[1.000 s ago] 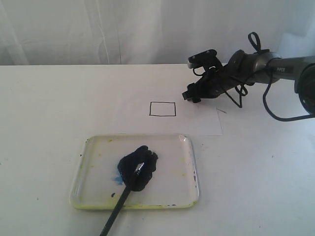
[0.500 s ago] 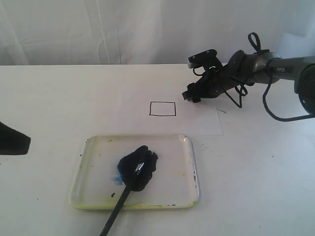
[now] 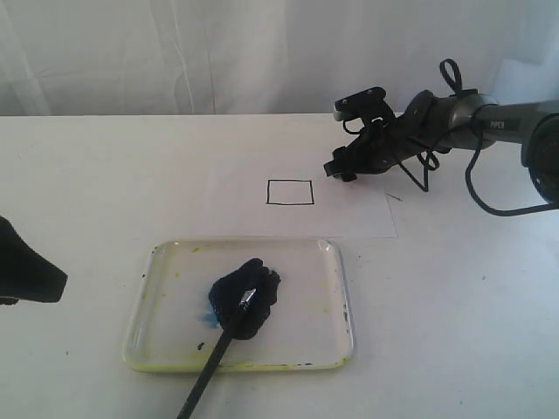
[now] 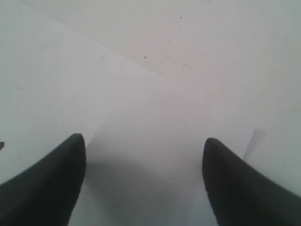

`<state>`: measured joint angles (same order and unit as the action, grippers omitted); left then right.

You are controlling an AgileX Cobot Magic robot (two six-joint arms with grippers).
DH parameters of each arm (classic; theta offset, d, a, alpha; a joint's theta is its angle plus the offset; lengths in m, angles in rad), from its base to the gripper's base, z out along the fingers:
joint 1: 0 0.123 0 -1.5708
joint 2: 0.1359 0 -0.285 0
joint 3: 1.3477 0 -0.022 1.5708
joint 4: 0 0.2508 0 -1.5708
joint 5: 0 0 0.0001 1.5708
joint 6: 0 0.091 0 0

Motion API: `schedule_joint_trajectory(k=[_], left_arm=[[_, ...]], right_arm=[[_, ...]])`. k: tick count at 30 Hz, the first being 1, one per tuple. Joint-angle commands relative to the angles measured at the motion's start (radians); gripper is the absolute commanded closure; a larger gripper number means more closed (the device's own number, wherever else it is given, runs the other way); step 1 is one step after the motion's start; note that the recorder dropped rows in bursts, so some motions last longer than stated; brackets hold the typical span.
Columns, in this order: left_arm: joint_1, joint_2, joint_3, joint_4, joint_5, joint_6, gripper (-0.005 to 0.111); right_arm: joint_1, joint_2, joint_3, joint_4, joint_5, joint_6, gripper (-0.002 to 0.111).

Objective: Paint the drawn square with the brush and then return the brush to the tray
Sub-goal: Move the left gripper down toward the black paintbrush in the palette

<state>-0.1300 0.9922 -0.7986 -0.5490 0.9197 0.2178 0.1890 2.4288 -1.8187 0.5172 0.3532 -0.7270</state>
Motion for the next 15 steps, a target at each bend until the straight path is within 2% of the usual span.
schedule_joint_trajectory(k=[1,6,12,15], left_arm=[[-0.052,0.016,-0.006,-0.001,0.015,-0.028,0.045],[-0.118,0.032,-0.006,0.044,-0.024,-0.076,0.045],[-0.198,0.051,-0.032,0.234,-0.058,-0.223,0.045],[-0.245,0.066,-0.041,0.27,-0.07,-0.25,0.045]], right_arm=[[-0.001,0.007,0.005,-0.017,0.005,-0.013,0.042],[-0.001,0.007,0.005,-0.017,0.005,0.004,0.042],[-0.001,0.007,0.005,-0.017,0.0,0.006,0.042],[-0.001,0.007,0.005,-0.017,-0.002,0.006,0.042]])
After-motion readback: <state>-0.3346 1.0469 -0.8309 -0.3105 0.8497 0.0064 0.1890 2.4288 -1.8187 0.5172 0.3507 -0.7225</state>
